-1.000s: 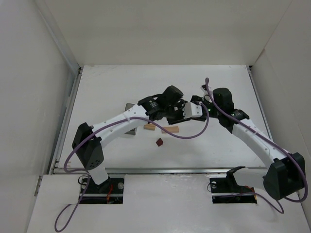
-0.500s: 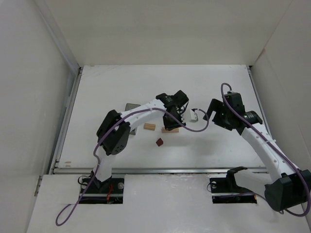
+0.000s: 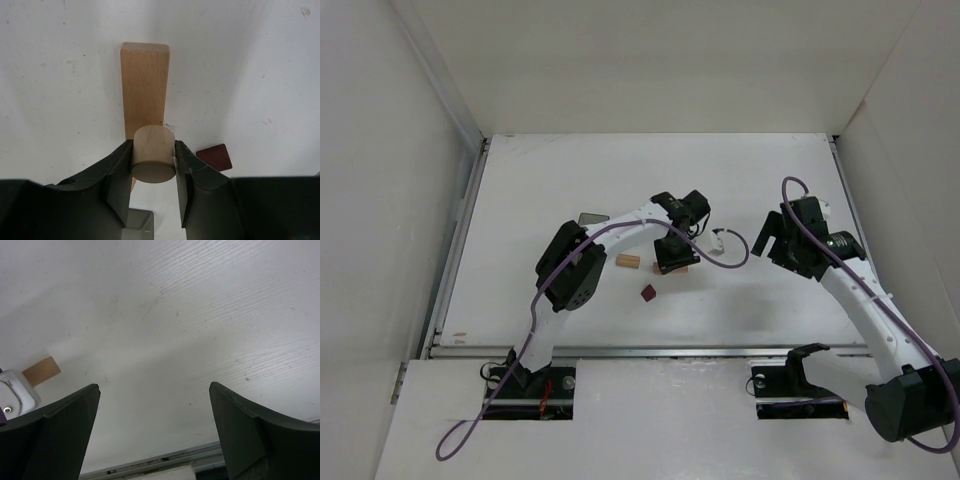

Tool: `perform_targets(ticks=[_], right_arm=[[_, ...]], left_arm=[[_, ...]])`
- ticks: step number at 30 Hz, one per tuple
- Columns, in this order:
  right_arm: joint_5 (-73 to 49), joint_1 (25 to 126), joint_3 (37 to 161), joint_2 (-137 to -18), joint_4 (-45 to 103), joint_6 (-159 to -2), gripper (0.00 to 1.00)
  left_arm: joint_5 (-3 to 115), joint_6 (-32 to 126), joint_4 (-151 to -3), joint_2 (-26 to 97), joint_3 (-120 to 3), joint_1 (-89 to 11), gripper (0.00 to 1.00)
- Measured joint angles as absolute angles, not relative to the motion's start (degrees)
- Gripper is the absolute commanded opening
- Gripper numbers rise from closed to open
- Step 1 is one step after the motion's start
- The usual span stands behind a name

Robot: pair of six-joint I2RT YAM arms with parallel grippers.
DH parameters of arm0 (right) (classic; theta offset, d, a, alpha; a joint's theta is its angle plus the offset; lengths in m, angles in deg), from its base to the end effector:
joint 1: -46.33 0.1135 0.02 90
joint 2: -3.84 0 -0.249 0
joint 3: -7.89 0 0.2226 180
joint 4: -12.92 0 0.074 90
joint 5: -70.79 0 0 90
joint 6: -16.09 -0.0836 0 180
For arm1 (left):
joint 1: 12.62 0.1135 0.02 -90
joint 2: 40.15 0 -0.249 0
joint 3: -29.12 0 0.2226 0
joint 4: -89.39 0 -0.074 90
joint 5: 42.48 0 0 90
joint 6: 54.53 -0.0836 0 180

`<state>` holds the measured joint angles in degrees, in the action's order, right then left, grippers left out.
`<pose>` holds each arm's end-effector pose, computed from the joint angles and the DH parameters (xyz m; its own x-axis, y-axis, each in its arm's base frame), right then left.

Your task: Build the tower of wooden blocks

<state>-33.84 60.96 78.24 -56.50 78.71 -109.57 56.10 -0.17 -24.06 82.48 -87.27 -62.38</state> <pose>0.2018 0.0309 0.2405 -0.7124 0.3970 -0.5787 0.3795 0.9116 0.1582 0.2630 -0.3301 0.1494 -0.0451 0.9452 -0.3235 0.9962 0.0669 0.0566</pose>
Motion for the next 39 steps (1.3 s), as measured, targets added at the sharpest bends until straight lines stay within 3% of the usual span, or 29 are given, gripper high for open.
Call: perform_targets(ticks=[32, 39], right_arm=[[-35.06, 60.94, 78.24, -56.5, 79.54, -109.53, 0.96], [-35.06, 60.94, 78.24, -56.5, 79.52, -109.53, 0.96]], left_arm=[[52.56, 1.54, -26.07, 86.33, -90.9, -63.69, 0.0], [52.56, 1.54, -26.07, 86.35, -90.9, -63.69, 0.15]])
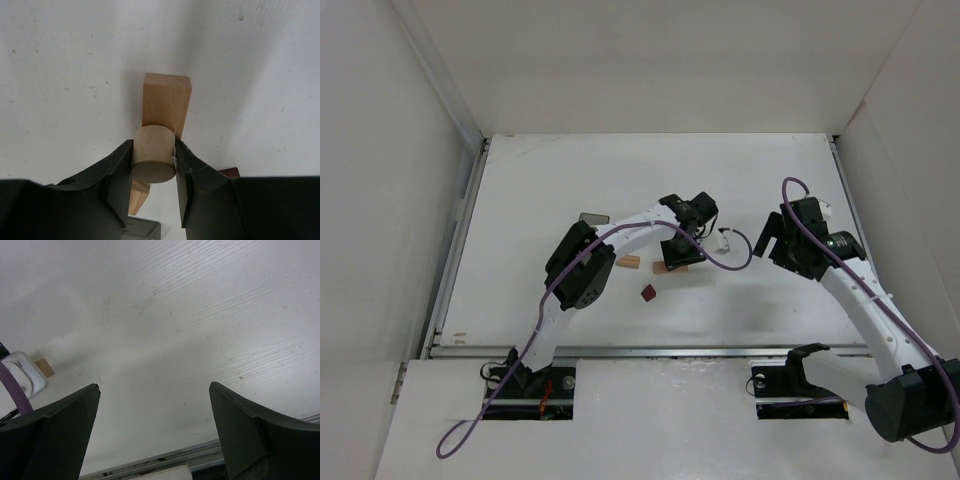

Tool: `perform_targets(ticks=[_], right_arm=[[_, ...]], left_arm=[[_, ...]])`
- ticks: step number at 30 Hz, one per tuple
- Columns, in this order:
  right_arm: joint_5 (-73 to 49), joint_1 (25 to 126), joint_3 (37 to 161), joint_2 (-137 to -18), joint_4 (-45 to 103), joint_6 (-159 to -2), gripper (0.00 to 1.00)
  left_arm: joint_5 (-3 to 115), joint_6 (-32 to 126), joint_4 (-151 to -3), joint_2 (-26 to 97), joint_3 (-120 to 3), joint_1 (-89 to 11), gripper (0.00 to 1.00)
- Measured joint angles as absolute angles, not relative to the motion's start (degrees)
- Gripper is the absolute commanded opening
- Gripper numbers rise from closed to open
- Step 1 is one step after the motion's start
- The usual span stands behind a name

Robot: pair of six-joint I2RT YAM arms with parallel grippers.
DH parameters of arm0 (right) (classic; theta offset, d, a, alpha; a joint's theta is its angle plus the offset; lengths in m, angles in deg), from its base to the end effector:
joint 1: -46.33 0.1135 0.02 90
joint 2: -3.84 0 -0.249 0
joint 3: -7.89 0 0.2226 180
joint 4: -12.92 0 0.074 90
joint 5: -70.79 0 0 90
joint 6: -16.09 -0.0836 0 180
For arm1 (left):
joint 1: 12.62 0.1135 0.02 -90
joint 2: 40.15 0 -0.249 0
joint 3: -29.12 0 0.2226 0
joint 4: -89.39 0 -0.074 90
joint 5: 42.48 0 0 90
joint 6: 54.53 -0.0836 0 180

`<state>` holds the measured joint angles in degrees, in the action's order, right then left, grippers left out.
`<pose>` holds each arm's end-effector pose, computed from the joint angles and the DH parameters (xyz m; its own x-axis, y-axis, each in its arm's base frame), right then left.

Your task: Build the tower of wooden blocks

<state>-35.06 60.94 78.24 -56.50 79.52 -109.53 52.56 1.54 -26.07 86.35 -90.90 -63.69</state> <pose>0.2003 0.0286 0.2397 -0.7132 0.3931 -0.5804 0.3915 0.9102 0.1354 0.2710 -0.3472 0.1398 -0.0505 0.9473 -0.3162 0.9895 0.0903 0.1126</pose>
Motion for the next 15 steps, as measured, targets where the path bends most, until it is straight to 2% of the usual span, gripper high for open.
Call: perform_targets(ticks=[9, 15], right_arm=[[-35.06, 60.94, 78.24, -56.5, 79.52, -109.53, 0.96], [-35.06, 60.94, 78.24, -56.5, 79.54, -109.48, 0.96]], left_arm=[[52.54, 1.49, -26.07, 86.35, -90.9, -63.69, 0.41], [52.48, 1.41, -26.01, 86.35, -90.92, -63.69, 0.45]])
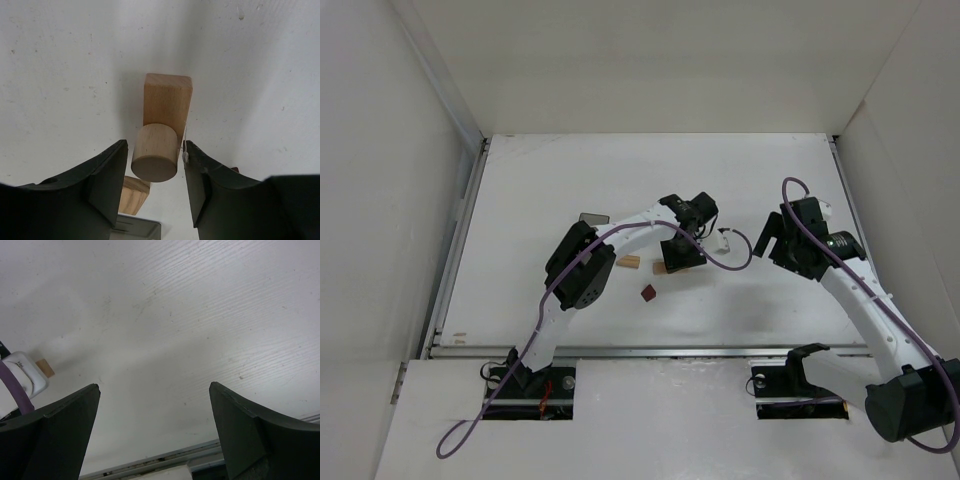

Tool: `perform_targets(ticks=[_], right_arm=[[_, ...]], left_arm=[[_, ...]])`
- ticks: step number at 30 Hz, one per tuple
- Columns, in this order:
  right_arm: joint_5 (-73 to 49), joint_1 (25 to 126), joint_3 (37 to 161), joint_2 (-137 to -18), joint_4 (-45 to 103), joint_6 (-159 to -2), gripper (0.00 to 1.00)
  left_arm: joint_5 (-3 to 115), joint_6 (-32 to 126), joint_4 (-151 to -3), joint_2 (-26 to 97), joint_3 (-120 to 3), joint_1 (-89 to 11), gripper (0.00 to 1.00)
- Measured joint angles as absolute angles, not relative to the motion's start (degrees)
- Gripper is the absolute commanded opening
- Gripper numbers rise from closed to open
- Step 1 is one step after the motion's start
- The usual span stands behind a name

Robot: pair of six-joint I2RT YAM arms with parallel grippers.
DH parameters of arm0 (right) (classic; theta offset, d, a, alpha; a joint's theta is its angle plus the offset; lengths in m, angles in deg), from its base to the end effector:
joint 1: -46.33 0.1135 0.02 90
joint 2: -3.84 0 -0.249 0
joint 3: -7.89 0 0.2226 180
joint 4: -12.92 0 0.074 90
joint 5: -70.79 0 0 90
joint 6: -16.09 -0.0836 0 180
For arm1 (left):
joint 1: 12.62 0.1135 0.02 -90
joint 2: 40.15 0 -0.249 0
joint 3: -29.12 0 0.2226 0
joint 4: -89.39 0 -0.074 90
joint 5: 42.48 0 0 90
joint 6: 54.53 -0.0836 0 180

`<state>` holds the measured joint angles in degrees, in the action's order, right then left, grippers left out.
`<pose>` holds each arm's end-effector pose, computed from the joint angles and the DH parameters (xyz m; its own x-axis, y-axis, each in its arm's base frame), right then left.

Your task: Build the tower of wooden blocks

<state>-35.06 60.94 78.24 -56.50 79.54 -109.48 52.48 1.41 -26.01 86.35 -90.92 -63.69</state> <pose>0.2002 0.0286 0.2396 -0.7137 0.3922 -0.5803 0.3909 0.9105 0.1346 0.2711 -0.3471 0.1398 -0.0485 0.9480 -0.3147 0.9895 0.0884 0.1140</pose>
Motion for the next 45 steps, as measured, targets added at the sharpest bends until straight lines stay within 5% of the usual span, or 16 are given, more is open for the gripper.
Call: perform_targets(ticks=[9, 16, 29, 35, 45], right_arm=[[-35.06, 60.94, 78.24, -56.5, 79.49, -109.48, 0.96], [-34.73, 60.94, 78.24, -56.5, 79.49, -109.31, 0.96], [-32.59, 60.96, 78.24, -56.5, 79.06, -108.17, 0.96], [-32.02, 60.94, 78.24, -56.52, 79.01, -107.76, 0.96], [-31.76, 60.96, 78.24, -56.52, 78.93, -107.73, 0.96]], left_arm=[[52.63, 1.43, -25.72, 86.35, -91.68, -63.69, 0.47], [53.72, 1.6, -25.44, 84.84, -91.64, -63.58, 0.57], [58.68, -1.76, -26.97, 60.95, -85.81, -55.43, 0.59], [55.56, -8.69, -29.72, 62.35, -73.48, -47.21, 0.59], [55.49, -16.19, -33.04, 66.31, -65.65, -48.67, 0.63]])
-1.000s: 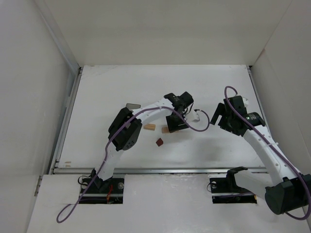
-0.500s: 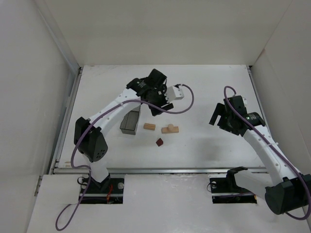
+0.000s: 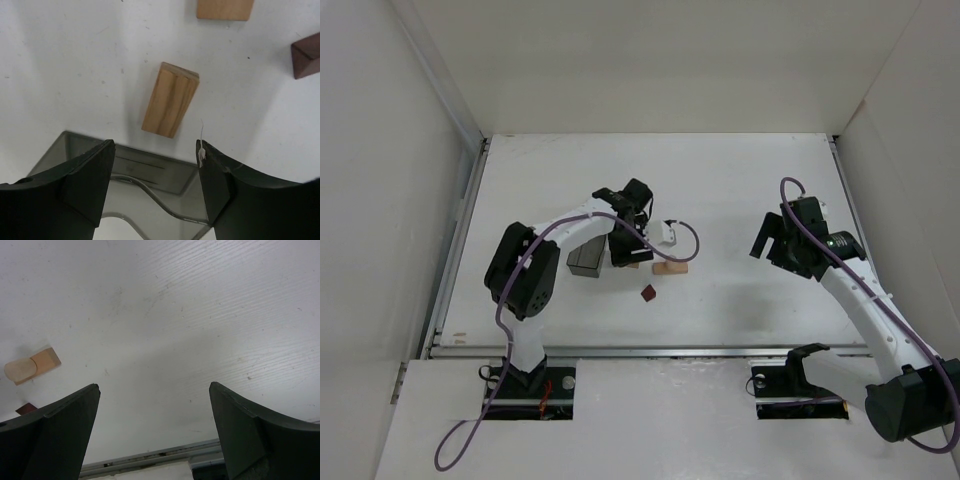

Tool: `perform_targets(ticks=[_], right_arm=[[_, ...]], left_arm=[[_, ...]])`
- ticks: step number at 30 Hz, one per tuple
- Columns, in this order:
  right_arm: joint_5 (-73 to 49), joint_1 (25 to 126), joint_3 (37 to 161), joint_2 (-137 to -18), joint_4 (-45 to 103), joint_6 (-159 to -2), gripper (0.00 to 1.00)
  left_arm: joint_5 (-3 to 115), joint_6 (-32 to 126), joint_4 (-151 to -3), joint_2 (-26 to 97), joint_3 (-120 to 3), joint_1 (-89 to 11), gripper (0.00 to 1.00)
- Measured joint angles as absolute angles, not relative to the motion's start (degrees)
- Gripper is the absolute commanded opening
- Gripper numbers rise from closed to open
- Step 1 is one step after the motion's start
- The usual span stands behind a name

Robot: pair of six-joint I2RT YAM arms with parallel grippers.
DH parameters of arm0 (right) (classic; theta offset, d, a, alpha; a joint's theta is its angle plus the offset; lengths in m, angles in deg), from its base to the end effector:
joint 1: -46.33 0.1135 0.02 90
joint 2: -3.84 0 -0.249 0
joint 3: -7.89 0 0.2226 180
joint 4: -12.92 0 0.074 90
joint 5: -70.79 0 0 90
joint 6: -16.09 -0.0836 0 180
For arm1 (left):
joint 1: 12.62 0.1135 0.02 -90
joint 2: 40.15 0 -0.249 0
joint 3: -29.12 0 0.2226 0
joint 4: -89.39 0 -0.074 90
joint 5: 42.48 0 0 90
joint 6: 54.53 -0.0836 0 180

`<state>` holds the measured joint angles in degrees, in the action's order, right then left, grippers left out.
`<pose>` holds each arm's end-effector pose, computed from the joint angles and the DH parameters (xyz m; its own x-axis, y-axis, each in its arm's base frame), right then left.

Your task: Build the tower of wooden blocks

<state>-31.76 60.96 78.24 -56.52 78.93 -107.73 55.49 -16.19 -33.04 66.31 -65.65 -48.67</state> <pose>0.2011 0.0337 0.2395 -0.7384 0.3687 -0.5646 0.3394 0.9267 0.1614 0.2875 -0.2236 0.1606 0.0192 0.9468 -0.3214 0.9792 0.0471 0.1973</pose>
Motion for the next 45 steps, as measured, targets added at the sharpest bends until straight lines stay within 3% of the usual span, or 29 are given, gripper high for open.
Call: perform_targets(ticks=[13, 15, 16, 17, 20, 22, 27, 35, 45], right_arm=[[-31.63, 60.96, 78.24, -56.61, 78.84, -107.69, 0.96], [-31.63, 60.94, 78.24, -56.61, 78.84, -107.67, 0.96], [-31.63, 60.96, 78.24, -56.61, 78.82, -107.65, 0.96], [-31.61, 60.96, 78.24, -56.61, 78.82, -107.6, 0.96], [-31.61, 60.96, 78.24, -56.61, 78.73, -107.56, 0.96], [-31.61, 60.96, 78.24, -56.61, 78.66, -107.54, 0.96], [-31.61, 60.96, 78.24, -56.61, 78.64, -107.54, 0.96], [-31.61, 60.96, 78.24, -56.54, 78.64, -107.54, 0.96], [-31.63, 60.96, 78.24, -55.39, 78.62, -107.54, 0.96]], left_arm=[[54.95, -18.07, -39.86, 69.43, -61.65, -51.78, 0.6], [55.01, -18.09, -40.37, 69.48, -61.54, -52.32, 0.51], [55.12, -18.07, -40.54, 69.5, -61.54, -52.43, 0.34], [55.21, -17.81, -40.67, 69.54, -61.54, -52.52, 0.28], [55.25, -18.02, -41.15, 69.67, -61.52, -52.52, 0.08], [55.19, -17.89, -41.28, 69.67, -61.52, -52.48, 0.0], [54.22, -14.53, -38.49, 71.05, -65.17, -51.69, 0.0], [55.16, -5.33, -31.03, 74.46, -88.6, -52.1, 0.0], [55.71, -1.22, -23.36, 77.1, -91.68, -62.29, 0.0]])
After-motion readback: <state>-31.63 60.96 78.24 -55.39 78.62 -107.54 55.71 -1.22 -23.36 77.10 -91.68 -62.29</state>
